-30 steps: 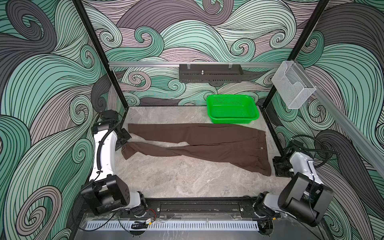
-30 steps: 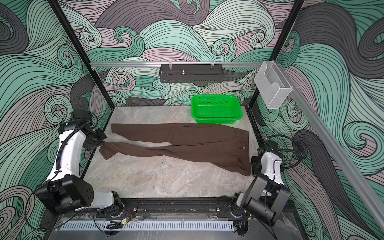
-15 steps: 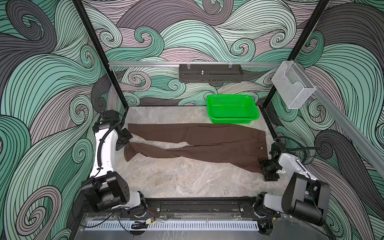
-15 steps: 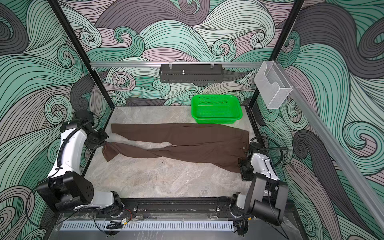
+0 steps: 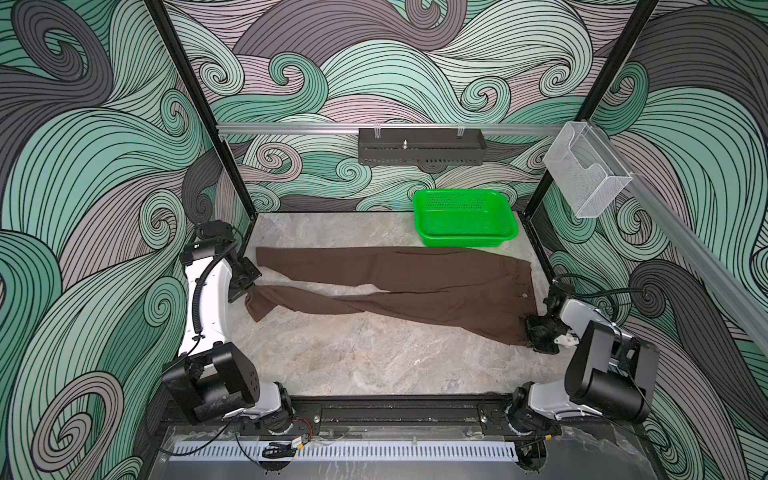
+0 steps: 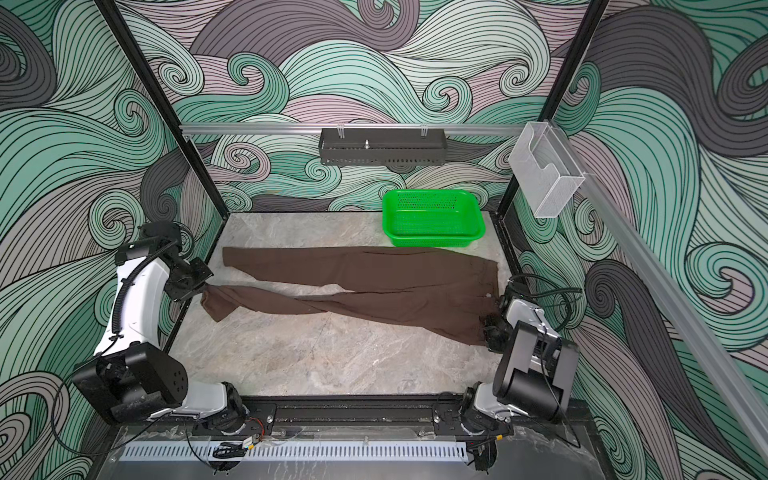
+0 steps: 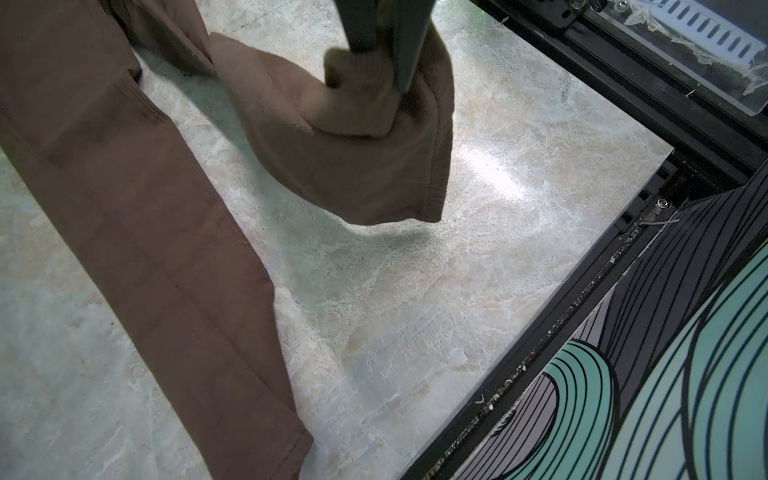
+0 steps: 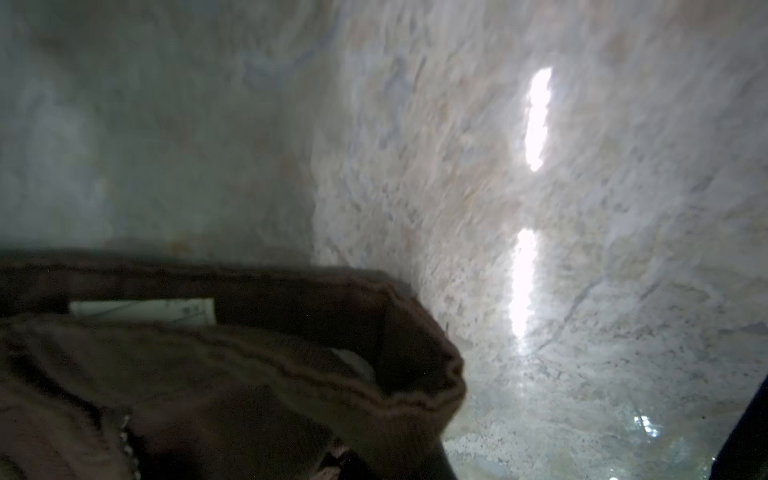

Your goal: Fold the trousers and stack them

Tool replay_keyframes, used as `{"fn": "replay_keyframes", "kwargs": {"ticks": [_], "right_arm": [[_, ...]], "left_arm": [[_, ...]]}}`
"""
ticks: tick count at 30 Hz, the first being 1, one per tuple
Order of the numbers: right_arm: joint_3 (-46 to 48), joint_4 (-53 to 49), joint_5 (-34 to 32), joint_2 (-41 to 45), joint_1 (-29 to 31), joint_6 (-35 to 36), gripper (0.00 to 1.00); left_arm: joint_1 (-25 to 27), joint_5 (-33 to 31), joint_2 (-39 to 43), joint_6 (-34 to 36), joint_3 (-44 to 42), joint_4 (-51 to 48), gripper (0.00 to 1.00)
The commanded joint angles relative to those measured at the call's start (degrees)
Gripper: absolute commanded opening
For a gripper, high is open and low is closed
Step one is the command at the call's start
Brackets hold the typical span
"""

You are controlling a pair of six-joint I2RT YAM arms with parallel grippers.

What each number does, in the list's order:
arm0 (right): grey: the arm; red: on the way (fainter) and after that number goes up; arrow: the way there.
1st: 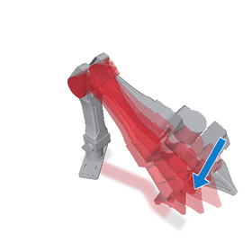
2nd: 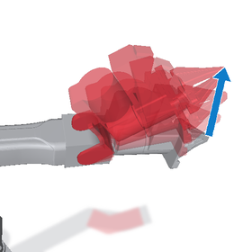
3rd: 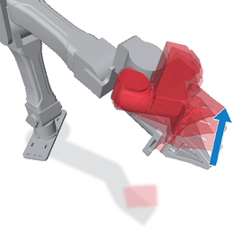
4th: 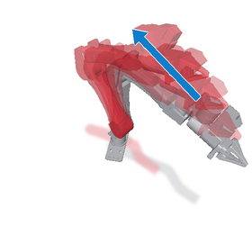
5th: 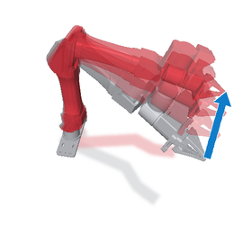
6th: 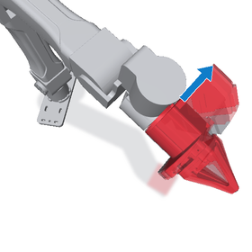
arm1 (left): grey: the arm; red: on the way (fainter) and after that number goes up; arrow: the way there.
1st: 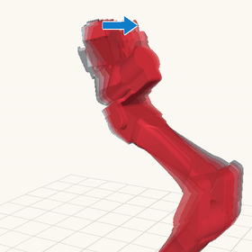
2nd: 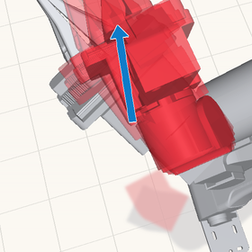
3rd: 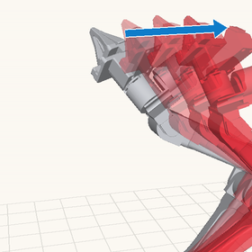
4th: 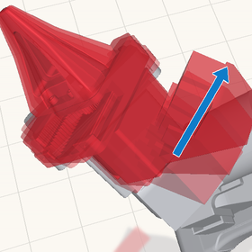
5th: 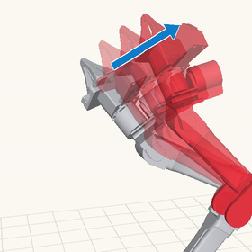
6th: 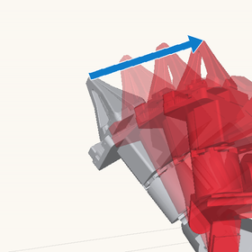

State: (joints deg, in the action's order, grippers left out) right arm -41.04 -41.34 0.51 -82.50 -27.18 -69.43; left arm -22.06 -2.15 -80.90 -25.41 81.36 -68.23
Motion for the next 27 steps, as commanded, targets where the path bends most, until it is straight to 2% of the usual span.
{"fn": "replay_keyframes", "kwargs": {"ticks": [1, 6, 15, 19, 24, 27], "right_arm": [[-0.93, -1.75, -2.35, 1.34, -3.91, 1.22, 0.0], [-5.56, -6.3, -2.81, 4.68, -7.96, 2.63, 0.0], [-17.03, -12.07, -1.6, 3.5, -8.14, 1.92, 0.0], [-16.15, -12.66, -4.37, 4.43, -8.17, 3.55, 0.0], [-14.9, -13.31, -9.82, 5.41, -9.15, 6.71, 0.0], [-16.51, -14.61, -11.92, 5.1, -9.45, 7.55, 0.0]], "left_arm": [[-2.4, -0.86, -1.01, 0.29, 3.78, -2.35, 0.0], [-5.95, -0.5, -2.87, -0.51, 6.75, -2.97, 0.0], [-9.0, 2.33, -5.19, -2.88, 14.16, -2.88, 0.0], [-10.36, 1.14, -3.52, -2.53, 10.69, -3.06, 0.0], [-14.68, -0.65, 1.75, -2.17, 1.37, -0.59, 0.0], [-15.57, -1.57, 2.98, -2.75, -0.08, 0.46, 0.0]]}}
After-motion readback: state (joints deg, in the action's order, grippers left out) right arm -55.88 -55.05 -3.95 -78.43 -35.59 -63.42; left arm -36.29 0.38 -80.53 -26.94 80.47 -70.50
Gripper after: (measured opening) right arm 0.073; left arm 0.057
